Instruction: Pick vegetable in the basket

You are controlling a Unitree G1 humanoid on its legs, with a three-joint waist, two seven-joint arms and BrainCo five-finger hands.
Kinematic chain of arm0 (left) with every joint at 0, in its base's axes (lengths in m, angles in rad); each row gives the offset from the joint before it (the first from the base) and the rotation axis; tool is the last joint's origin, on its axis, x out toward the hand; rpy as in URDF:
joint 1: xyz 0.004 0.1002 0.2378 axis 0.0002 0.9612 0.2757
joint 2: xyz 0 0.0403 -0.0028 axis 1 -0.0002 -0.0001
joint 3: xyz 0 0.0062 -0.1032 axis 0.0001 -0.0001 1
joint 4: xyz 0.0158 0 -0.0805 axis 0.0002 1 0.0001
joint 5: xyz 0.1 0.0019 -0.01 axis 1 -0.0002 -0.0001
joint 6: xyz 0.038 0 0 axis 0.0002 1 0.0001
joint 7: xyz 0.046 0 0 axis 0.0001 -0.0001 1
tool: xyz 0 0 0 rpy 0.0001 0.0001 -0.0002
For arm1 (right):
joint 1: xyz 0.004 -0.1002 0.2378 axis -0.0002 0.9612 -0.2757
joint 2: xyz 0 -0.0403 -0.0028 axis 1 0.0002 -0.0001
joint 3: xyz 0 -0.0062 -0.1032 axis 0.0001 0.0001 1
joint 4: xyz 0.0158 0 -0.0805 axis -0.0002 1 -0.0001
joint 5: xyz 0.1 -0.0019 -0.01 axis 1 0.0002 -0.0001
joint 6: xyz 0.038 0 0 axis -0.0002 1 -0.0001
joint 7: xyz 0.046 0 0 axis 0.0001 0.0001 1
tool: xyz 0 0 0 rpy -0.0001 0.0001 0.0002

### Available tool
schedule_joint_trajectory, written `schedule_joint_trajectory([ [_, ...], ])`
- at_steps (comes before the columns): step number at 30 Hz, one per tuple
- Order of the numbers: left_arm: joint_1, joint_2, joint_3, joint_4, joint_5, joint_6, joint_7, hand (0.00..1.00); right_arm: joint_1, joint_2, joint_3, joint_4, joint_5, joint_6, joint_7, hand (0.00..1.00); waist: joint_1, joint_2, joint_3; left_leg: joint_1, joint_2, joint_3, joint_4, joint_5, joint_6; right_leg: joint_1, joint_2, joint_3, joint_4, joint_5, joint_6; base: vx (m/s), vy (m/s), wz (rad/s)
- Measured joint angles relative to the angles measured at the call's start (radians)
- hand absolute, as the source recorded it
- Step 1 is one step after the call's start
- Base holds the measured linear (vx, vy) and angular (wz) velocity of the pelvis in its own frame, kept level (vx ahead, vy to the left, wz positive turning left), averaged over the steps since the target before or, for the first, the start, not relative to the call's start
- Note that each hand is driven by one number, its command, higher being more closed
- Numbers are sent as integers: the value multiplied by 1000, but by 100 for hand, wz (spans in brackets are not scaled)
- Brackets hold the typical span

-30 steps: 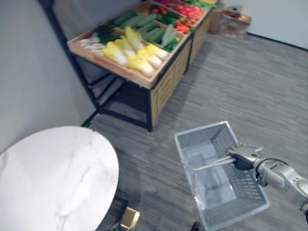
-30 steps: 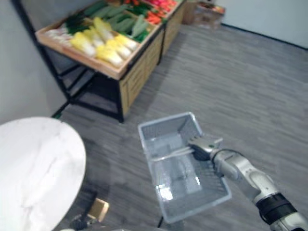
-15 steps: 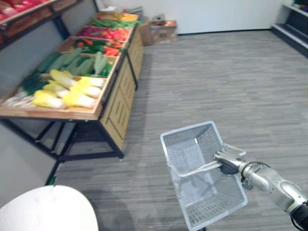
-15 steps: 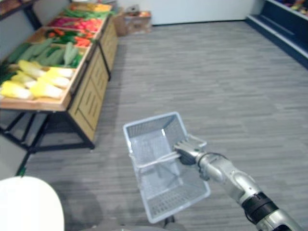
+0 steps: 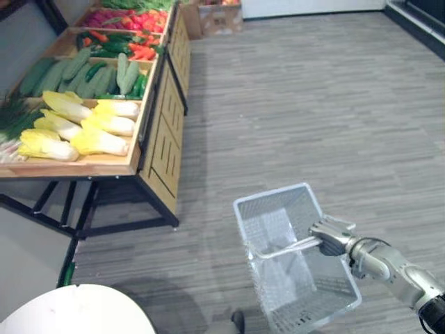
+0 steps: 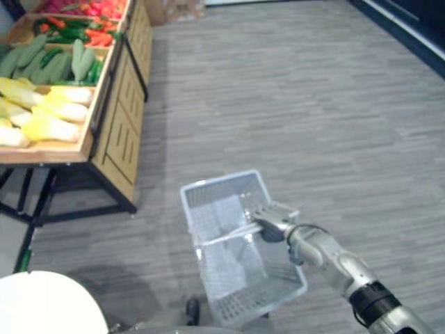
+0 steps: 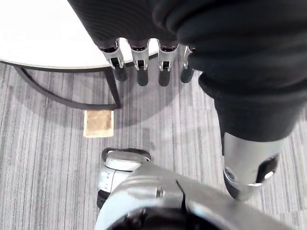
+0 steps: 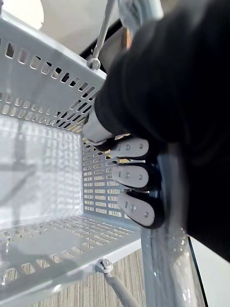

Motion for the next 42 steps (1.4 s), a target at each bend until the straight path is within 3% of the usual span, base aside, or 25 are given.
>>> schedule_joint_trajectory([
  [2, 0, 17, -36, 5, 0, 0, 2, 0, 17, 8, -32, -1, -1, 8, -1, 100, -7, -4, 5, 36, -13, -6, 0, -13, 16, -130, -12, 23, 315, -6, -39, 32, 74, 14],
  [3, -2, 31, -50, 5, 0, 0, 3, 0, 18, 25, -59, -1, 0, 19, -2, 100, -13, -25, 17, 64, -34, -8, 1, -19, 27, -185, -33, 28, 465, 19, -120, 106, 120, 25],
  [4, -2, 42, -74, 6, -1, 1, 5, 0, 20, 37, -89, -1, 0, 27, -2, 100, -27, -38, 29, 103, -57, -24, 1, -27, 49, -232, -56, 33, 603, 93, -208, 111, 84, 32],
  [5, 1, 48, -82, 6, -1, 2, 4, 0, 23, 42, -96, -1, -1, 31, -3, 100, -32, -38, 32, 122, -59, -32, 2, -29, 65, -251, -52, 49, 653, 124, -204, 188, 85, 42],
  [8, -10, 58, -106, 5, -1, 6, -4, 0, 36, 72, -119, -1, -1, 30, -2, 100, -52, -32, 35, 167, -54, -72, 5, -57, 92, -292, -14, 27, 668, -23, -170, 171, 42, 33],
  [10, -28, 57, -114, 6, -1, 7, -5, 0, 36, 82, -119, -1, 0, 18, -3, 100, -51, -22, 40, 167, -37, -89, 4, -79, 91, -321, 25, -26, 467, -22, -162, 271, 24, 21],
  [14, -49, 57, -122, 2, 5, 6, -9, 0, 53, 95, -136, -1, 0, 21, -18, 100, -58, -36, 44, 215, -34, -159, -16, -118, 45, -288, 62, 33, -83, 55, -57, 422, -132, 49],
  [16, -47, 54, -111, -11, 7, 5, -9, 0, 78, 106, -167, -1, 0, 28, -21, 100, -62, -45, 36, 258, -23, -206, -36, -147, 20, -278, 59, 36, -91, 56, -58, 508, -305, 93],
  [17, -41, 47, -102, -16, 8, 5, -8, 0, 86, 104, -177, 1, 0, 34, -20, 100, -74, -40, 26, 269, -9, -231, -24, -173, 8, -280, 67, 25, -60, 124, -63, 653, -385, 103],
  [19, -39, 27, -101, -3, 9, 5, -9, 0, 89, 99, -193, 2, -2, 47, -17, 100, -58, 0, 3, 232, 33, -259, 55, -174, -11, -300, 91, -31, 15, 134, -110, 549, -309, 56],
  [20, -38, 14, -88, 8, 9, 6, -8, 0, 84, 90, -195, 3, -1, 50, -16, 100, -49, 17, -8, 194, 50, -277, 134, -153, -29, -296, 115, -61, 38, 112, -134, 644, -380, 29],
  [21, -32, 5, -42, 20, 9, 12, -8, 0, 74, 90, -195, 3, 0, 51, -16, 100, -51, 18, -8, 161, 61, -291, 255, -80, -45, -263, 136, -101, 69, 79, -181, 836, -490, 43],
  [22, -21, 4, -23, 16, 9, 19, -7, 0, 76, 87, -195, 3, 0, 52, -15, 100, -54, 12, -6, 122, 49, -296, 392, 39, -91, -197, 140, -126, 71, 42, -195, 719, -406, 37],
  [23, -19, 2, -22, 14, 9, 19, -6, 0, 78, 83, -195, 3, 0, 53, -15, 100, -54, 9, -5, 107, 36, -293, 454, 105, -122, -165, 138, -133, 69, 24, -196, 575, -283, 23],
  [24, -12, 1, -20, 3, 9, 20, -5, 0, 82, 79, -195, 3, 0, 56, -15, 100, -48, 3, -4, 72, 22, -262, 573, 284, -171, -96, 136, -130, 51, 3, -210, 438, -159, -1],
  [25, -9, 2, -21, -12, 9, 18, -3, 0, 83, 80, -197, 3, 1, 57, -16, 100, -34, -8, 1, 12, 37, -197, 716, 294, -184, -39, 137, -123, 21, -6, -223, 405, -138, -9],
  [26, -9, 2, -21, -22, 8, 17, -3, 0, 83, 81, -197, 3, 1, 58, -16, 100, -30, -9, 2, -31, 45, -157, 782, 256, -162, -13, 139, -114, 2, -13, -233, 364, -120, -16],
  [28, -7, 2, -22, -35, 8, 16, -3, 0, 83, 85, -197, 4, 1, 61, -17, 100, -18, -9, 6, -152, 73, -32, 897, 128, -45, 83, 146, -83, -64, -61, -228, 365, -88, -15],
  [29, -2, -1, -25, -33, 9, 19, -3, 0, 83, 87, -194, 9, 1, 64, -17, 100, -7, -4, 9, -207, 83, 6, 880, 72, -19, 123, 149, -77, -77, -78, -233, 305, -14, -23],
  [31, 15, -2, -29, -33, 9, 22, -4, 0, 82, 87, -192, 15, 1, 67, -17, 100, 27, -5, 10, -270, 82, 61, 774, 24, -15, 163, 147, -45, -76, -113, -222, 287, 77, -52],
  [34, 41, 0, -36, -28, 9, 22, -3, 0, 90, 87, -192, 18, 1, 64, -21, 100, 27, -1, 8, -280, 94, 153, 389, 37, -25, 216, 141, -35, -81, -180, -180, 348, 150, -23],
  [35, 53, -1, -52, -28, 10, 22, -3, 0, 108, 79, -192, 17, 1, 64, -24, 100, 22, 23, -1, -262, 109, 216, 165, 128, -52, 244, 160, -42, -95, -203, -160, 463, 188, 11],
  [36, 58, 4, -71, -25, 27, 23, -3, 0, 126, 84, -189, 28, 1, 67, -23, 100, 26, 44, -14, -250, 117, 254, 85, 224, 36, 273, 174, -38, -106, -226, -148, 477, 191, 19],
  [38, 47, 22, -71, -31, 39, 25, 1, 0, 132, 85, -158, 29, 0, 70, -19, 100, 31, -6, -18, -257, 65, 274, 77, 203, 31, 275, 130, -28, -126, -213, -139, 460, 195, 24],
  [42, 29, 16, -48, -27, 49, 28, -1, 0, 122, 73, -146, 31, -1, 69, -7, 100, 45, -15, -20, -225, -2, 350, 66, 129, 118, 269, 69, -32, -23, -185, -124, 422, 229, 40],
])
